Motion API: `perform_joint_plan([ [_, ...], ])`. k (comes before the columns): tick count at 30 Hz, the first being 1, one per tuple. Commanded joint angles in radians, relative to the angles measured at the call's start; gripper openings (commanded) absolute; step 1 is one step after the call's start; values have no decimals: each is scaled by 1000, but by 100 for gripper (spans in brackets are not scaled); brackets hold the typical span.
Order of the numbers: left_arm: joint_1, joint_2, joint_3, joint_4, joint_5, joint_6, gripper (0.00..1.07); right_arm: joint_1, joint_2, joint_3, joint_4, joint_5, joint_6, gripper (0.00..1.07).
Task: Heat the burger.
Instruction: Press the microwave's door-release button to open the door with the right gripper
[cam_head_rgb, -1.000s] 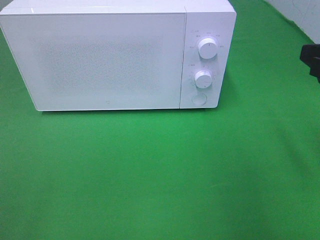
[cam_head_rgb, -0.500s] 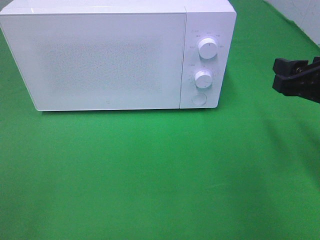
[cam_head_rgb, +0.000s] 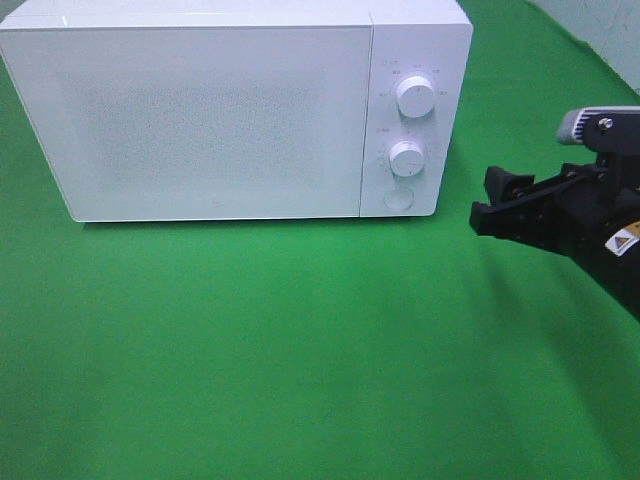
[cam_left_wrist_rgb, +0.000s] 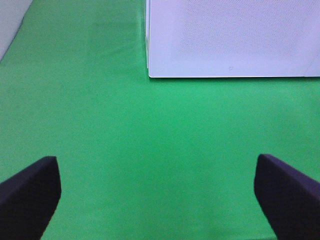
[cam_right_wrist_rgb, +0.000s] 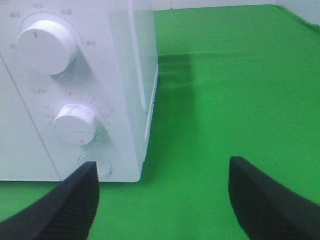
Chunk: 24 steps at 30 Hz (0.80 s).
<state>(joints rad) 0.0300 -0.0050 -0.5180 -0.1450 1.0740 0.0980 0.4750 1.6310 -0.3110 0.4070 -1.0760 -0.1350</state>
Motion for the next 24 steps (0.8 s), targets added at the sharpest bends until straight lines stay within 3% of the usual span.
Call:
perform_joint_plan([
  [1, 3, -16, 2, -3, -4, -1, 98, 101, 45, -2, 67, -70, -18, 71],
  [13, 3, -16, 2, -3, -4, -1, 98, 241, 99, -39, 133, -95, 48, 71],
  [19, 3, -16, 2, -3, -4, -1, 98, 241, 103, -41, 128, -95, 269, 68],
  [20, 3, -16, 2, -3, -4, -1, 98, 241, 103, -41, 121, -88, 496, 63],
  [24, 3, -16, 2, -3, -4, -1, 98, 241, 103, -41, 118, -88, 733, 55],
])
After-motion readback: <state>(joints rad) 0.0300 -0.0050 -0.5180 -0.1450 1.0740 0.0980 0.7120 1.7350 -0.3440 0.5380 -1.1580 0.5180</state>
